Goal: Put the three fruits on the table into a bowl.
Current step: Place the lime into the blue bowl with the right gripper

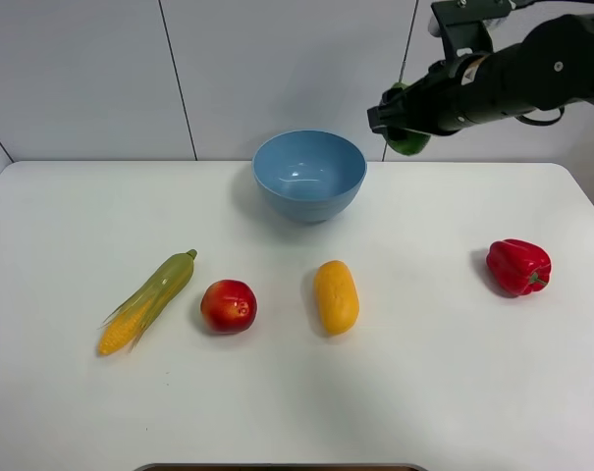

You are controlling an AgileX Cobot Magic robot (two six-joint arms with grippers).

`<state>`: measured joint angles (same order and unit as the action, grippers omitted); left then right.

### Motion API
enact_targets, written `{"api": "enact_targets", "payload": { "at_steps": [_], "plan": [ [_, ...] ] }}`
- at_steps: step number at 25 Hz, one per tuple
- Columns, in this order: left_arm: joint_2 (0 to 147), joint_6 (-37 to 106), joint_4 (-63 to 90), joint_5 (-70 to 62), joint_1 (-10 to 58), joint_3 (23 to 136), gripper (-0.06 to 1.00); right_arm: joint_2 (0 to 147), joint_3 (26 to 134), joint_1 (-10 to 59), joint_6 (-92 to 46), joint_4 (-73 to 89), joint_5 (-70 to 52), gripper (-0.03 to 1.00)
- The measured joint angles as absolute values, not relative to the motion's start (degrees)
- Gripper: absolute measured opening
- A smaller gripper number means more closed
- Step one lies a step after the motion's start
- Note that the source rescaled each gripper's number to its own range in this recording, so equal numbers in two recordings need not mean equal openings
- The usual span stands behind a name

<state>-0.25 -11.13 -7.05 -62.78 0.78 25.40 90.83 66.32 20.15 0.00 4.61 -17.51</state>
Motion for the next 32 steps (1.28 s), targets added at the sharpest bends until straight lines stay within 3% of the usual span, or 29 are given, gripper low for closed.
{"api": "enact_targets", "payload": {
  "at_steps": [7,13,22,32],
  "plan": [
    [-0.3,-11.1,-7.0,-62.8,0.8,25.4,0.87,102.9,83.1,24.0,0.0,4.6,-18.2,0.2],
    [-0.3,-11.1,-7.0,-62.8,0.8,25.4,0.87,112.9,91.3,25.1,0.0,4.6,-19.3,0.2],
    [-0.3,-11.1,-7.0,-62.8,0.8,25.4,0.87,124.5,98.0,25.6,0.0,4.6,-17.3,0.2],
    [-0.3,-11.1,-7.0,-62.8,0.8,25.4,0.87,131.5,98.4,25.6,0.0,4.4,-14.8,0.2]
  ]
}}
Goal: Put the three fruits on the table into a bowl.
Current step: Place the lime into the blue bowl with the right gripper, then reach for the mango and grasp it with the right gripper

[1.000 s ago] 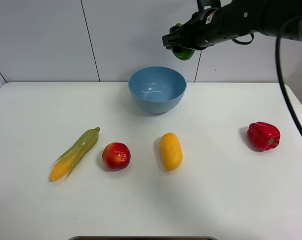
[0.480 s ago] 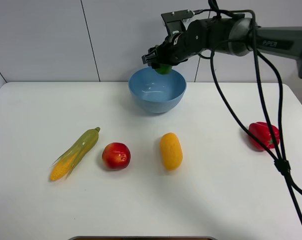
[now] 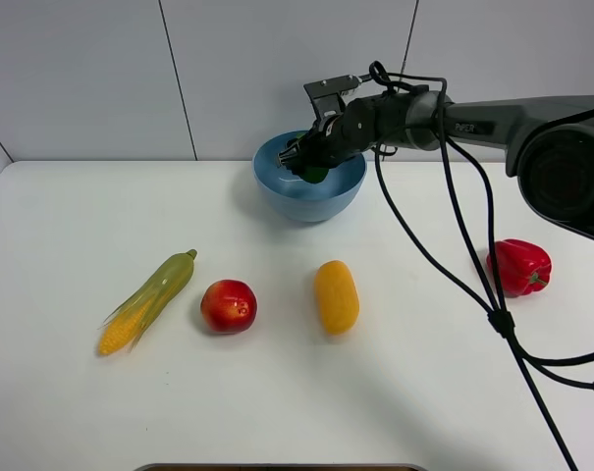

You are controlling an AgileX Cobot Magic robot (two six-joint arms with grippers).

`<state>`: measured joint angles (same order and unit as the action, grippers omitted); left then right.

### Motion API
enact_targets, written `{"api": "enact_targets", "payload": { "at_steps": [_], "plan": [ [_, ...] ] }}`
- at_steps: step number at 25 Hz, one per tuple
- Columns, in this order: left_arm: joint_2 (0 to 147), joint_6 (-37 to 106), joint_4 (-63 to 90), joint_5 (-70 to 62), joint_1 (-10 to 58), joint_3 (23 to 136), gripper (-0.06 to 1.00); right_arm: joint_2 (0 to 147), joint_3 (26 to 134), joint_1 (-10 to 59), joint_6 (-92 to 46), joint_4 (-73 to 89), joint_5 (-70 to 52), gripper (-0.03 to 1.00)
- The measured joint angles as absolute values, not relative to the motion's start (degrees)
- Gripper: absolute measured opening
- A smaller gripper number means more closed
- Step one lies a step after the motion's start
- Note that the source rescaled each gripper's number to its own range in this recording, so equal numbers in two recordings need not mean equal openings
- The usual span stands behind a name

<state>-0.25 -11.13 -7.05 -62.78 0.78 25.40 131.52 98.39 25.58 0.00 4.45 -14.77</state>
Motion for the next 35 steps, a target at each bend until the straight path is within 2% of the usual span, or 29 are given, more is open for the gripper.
{"api": "enact_targets", "payload": {
  "at_steps": [19,20,23,25,29,35],
  "plan": [
    [-0.3,-11.1,-7.1,-62.8,0.8,25.4,0.87,134.6,98.4,26.6,0.0,4.4,-12.9,0.2],
    [-0.3,-11.1,-7.1,-62.8,0.8,25.4,0.87,134.6,98.4,26.7,0.0,4.4,-12.5,0.23],
    [-0.3,-11.1,-7.2,-62.8,0.8,25.4,0.87,134.5,98.4,26.8,0.0,4.4,-11.8,0.48],
    [-0.3,-11.1,-7.2,-62.8,0.8,25.4,0.87,134.2,98.4,26.8,0.0,4.6,-11.8,0.58],
    [-0.3,-11.1,-7.2,-62.8,0.8,25.4,0.87,132.7,98.4,26.8,0.0,4.7,-11.8,0.65],
    [-0.3,-11.1,-7.2,-62.8,0.8,25.4,0.87,126.7,98.4,27.3,0.5,3.7,-18.2,0.65]
  ]
}}
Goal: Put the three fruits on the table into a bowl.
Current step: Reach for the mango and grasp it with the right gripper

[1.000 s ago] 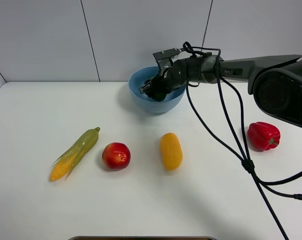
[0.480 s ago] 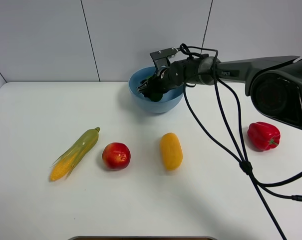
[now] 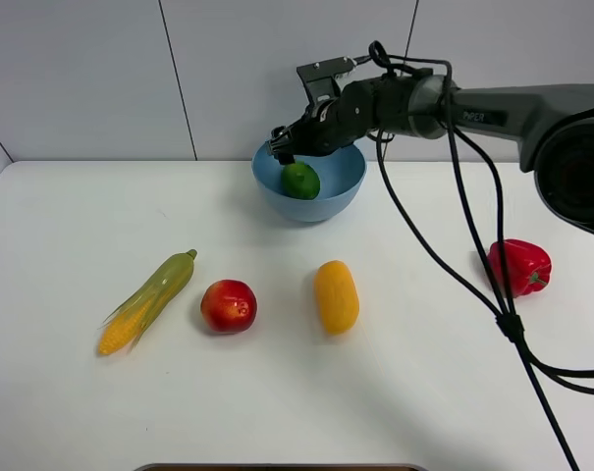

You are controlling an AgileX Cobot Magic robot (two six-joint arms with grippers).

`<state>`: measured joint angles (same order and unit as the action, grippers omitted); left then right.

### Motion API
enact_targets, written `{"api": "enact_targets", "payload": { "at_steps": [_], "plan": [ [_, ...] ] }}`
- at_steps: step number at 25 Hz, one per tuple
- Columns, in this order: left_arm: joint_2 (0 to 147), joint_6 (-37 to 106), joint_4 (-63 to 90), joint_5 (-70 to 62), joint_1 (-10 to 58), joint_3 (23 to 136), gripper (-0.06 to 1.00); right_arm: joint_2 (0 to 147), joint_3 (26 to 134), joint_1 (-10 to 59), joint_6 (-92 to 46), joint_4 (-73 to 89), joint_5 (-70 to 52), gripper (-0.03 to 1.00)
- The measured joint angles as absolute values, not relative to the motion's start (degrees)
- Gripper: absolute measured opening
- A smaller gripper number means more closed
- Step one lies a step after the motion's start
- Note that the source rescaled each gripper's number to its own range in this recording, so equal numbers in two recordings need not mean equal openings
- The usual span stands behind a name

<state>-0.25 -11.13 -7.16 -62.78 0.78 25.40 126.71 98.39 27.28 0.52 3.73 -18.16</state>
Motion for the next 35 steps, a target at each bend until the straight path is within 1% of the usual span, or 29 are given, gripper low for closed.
{"api": "enact_targets", "payload": {
  "at_steps": [9,14,17,20,27,30,35],
  "plan": [
    [-0.3,-11.1,-7.2,-62.8,0.8,25.4,0.87,112.8,98.4,27.4,13.7,-1.2,-37.3,0.65],
    [-0.3,-11.1,-7.2,-62.8,0.8,25.4,0.87,106.2,98.4,28.9,19.4,-3.7,-49.9,0.65],
    [-0.3,-11.1,-7.2,-62.8,0.8,25.4,0.87,103.3,98.1,30.6,20.8,-3.8,-55.5,0.65],
    [-0.3,-11.1,-7.2,-62.8,0.8,25.4,0.87,100.7,95.1,32.5,22.9,-3.5,-56.0,0.65],
    [-0.3,-11.1,-7.2,-62.8,0.8,25.4,0.87,94.6,80.8,36.5,29.2,-1.3,-51.5,0.65],
    [-0.3,-11.1,-7.2,-62.8,0.8,25.4,0.87,93.7,76.2,37.5,31.8,-1.1,-50.6,0.65],
    [-0.3,-11.1,-7.2,-62.8,0.8,25.4,0.87,93.7,73.1,38.6,34.7,-0.7,-50.5,0.65]
  ]
}}
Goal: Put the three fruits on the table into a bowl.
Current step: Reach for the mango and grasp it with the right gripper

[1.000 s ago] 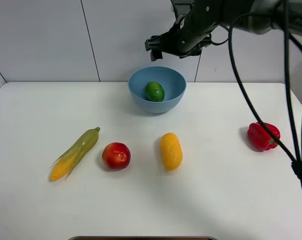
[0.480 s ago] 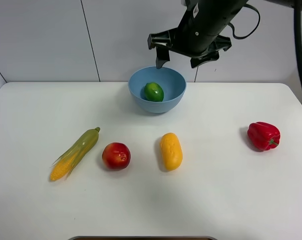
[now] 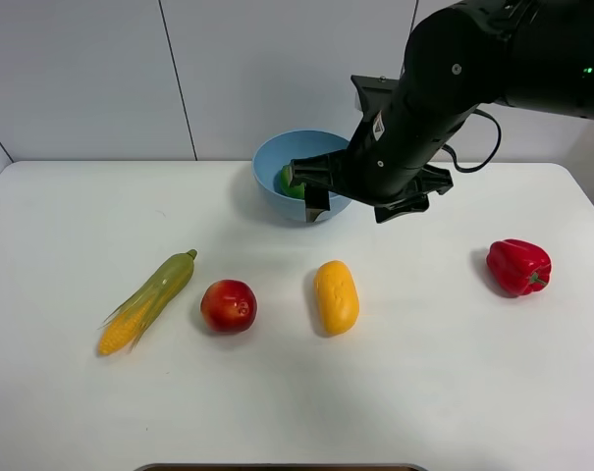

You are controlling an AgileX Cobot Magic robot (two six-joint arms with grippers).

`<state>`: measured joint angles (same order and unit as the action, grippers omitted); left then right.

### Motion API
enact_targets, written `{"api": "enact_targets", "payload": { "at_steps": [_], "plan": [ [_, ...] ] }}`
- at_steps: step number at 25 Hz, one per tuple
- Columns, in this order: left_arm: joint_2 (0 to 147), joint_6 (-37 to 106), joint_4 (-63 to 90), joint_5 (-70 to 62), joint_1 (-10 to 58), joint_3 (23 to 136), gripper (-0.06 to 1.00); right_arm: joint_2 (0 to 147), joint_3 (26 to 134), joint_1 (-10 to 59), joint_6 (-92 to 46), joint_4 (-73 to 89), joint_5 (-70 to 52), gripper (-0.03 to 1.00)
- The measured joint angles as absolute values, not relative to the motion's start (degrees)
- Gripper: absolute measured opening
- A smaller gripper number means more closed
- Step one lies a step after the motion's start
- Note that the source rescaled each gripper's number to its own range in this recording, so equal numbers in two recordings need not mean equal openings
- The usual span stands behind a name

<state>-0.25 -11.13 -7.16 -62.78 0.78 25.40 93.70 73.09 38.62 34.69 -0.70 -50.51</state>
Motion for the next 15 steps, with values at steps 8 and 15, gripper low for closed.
{"api": "enact_targets", "payload": {
  "at_steps": [8,15],
  "plan": [
    [-0.3,-11.1,-7.2,-62.8,0.8,25.4,0.87,98.0,73.1,40.5,36.2,0.4,-50.4,0.65],
    [-0.3,-11.1,-7.2,-62.8,0.8,25.4,0.87,102.7,73.1,40.5,37.4,0.4,-50.3,0.65]
  ]
}}
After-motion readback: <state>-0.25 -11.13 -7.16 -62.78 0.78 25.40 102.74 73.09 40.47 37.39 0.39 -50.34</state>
